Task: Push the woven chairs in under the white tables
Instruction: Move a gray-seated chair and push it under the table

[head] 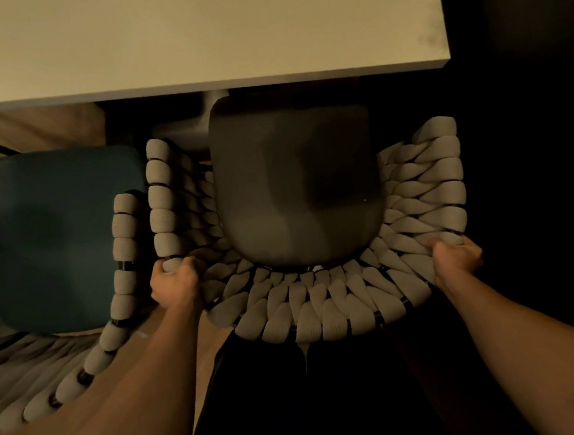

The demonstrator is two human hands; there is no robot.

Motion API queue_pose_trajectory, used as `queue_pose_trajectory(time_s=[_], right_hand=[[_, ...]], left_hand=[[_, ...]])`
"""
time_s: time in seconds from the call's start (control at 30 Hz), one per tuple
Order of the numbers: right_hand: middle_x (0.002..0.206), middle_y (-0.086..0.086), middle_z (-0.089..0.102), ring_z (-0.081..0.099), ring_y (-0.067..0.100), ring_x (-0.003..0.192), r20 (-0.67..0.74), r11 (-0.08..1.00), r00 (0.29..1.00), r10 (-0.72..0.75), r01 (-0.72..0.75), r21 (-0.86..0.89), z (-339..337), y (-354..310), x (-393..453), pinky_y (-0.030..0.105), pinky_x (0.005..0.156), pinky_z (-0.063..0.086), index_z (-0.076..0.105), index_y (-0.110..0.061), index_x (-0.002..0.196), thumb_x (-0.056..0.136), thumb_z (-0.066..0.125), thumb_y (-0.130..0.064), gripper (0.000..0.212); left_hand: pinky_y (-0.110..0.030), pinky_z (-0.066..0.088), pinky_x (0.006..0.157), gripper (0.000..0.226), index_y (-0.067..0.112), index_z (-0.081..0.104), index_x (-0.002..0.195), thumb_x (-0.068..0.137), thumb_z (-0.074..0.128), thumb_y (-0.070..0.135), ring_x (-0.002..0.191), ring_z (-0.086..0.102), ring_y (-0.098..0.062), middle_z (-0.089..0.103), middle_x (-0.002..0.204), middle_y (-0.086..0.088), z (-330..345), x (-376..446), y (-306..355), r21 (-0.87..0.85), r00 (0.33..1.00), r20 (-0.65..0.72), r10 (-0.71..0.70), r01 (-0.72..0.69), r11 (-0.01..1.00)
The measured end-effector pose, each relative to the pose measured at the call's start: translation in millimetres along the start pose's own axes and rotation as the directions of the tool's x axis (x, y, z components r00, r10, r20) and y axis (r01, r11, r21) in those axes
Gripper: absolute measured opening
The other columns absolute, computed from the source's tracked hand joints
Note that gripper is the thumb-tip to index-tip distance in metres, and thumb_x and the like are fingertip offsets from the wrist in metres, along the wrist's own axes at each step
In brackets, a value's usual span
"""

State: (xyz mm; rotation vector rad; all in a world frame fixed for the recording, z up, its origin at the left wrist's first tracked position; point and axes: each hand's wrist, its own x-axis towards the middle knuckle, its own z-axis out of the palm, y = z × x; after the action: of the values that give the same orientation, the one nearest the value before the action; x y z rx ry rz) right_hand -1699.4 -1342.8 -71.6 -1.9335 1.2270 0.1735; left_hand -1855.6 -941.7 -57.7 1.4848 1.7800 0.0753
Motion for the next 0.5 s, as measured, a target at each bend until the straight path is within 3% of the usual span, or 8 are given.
queue_pose_trajectory(time_s=[0.33, 0.43, 0.5], right_hand=[[0.101, 0.007, 0.069, 0.069, 0.027, 0.096, 0.051, 0.998, 0.998, -0.043, 0.045, -0.035, 42, -41, 32, 0.042, 0.087, 0.059, 0.073, -0.016, 0.11, 0.072, 0.078, -0.011, 0.038], [0.118, 0.01, 0.068, 0.066, 0.027, 0.103, 0.101, 0.986, 0.992, -0.078, 0.092, -0.141, 46, -52, 33, 0.034, 0.089, 0.054, 0.065, -0.015, 0.123, 0.075, 0.08, -0.021, 0.051], [0.134, 0.016, 0.059, 0.06, 0.034, 0.118, 0.116, 0.959, 0.988, -0.105, 0.132, -0.251, 44, -59, 28, 0.037, 0.094, 0.052, 0.053, -0.014, 0.137, 0.08, 0.078, -0.024, 0.063]], left_hand=[[-0.036, 0.051, 0.091, 0.038, 0.023, 0.062, 0.121, 0.086, 0.07, 0.032, 0.103, 0.059, -0.024, 0.065, 0.116, -0.007, 40, 23, 46, 0.014, 0.999, 0.018, 0.042, -0.042, 0.999], [-0.04, 0.052, 0.095, 0.046, 0.022, 0.057, 0.128, 0.088, 0.071, 0.038, 0.109, 0.059, -0.026, 0.062, 0.123, -0.009, 44, 28, 55, 0.016, 0.998, 0.048, 0.045, -0.046, 0.999], [-0.045, 0.05, 0.1, 0.055, 0.024, 0.05, 0.135, 0.087, 0.072, 0.04, 0.119, 0.057, -0.03, 0.058, 0.132, -0.011, 42, 28, 55, 0.02, 0.997, 0.074, 0.037, -0.039, 0.999]])
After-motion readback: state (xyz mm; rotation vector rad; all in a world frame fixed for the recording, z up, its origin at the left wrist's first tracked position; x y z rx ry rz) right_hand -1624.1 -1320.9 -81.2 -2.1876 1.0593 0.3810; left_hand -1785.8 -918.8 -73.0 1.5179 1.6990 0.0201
